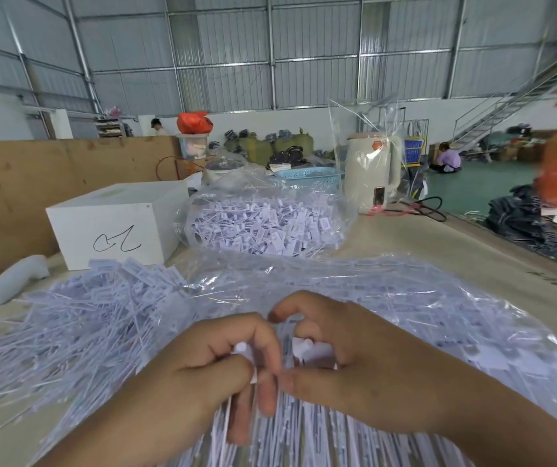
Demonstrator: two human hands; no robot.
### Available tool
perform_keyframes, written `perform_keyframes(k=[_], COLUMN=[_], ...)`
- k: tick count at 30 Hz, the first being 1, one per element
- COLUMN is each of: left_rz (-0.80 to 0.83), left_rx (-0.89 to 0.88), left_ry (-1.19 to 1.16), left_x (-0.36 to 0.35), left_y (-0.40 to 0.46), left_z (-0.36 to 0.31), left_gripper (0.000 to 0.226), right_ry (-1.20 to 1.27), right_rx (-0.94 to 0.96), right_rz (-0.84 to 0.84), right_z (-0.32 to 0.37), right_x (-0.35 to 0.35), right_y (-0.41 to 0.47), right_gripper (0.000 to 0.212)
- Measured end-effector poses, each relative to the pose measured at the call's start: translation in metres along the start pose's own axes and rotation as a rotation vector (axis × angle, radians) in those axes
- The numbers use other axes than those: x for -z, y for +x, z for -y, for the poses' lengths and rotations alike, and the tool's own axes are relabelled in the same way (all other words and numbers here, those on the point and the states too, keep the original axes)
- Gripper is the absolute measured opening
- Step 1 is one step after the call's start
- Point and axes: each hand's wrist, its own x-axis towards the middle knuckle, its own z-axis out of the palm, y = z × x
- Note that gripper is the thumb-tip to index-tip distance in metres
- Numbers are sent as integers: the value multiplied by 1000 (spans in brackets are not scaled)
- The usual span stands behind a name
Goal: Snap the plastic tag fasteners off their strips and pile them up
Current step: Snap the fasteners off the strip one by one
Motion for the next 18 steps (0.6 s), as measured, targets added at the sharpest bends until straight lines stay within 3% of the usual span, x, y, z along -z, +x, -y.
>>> perform_keyframes(k=[3,5,8,9,11,13,16,18], left_rz=[26,57,95,86,59,46,15,-41], left_rx=[26,35,1,-2,0,-1,-16,-11], left_ry=[-50,-100,-105,-94,-97,-149,-155,-162], left_x=[-1,-5,-10,-11,-11,-10,-6,-2], left_y=[3,5,5,6,6,6,5,3], left_z=[0,-1,0,0,0,-1,-2,-1], left_gripper=[25,35,41,40,30,19,14,16], right_ry=[-36,-103,-185,-152,-72,-109,-232,-351], right_rx=[9,122,153,218,167,148,159,143], right_rz=[9,7,-77,-19,-54,-48,-84,-91], right_z=[5,9,7,5,6,2,5,4], right_x=[2,-6,-10,-15,-15,-10,-4,1], right_y=[-5,-2,-8,-5,2,-3,0,-1], right_gripper=[59,67,62,69,84,79,37,39])
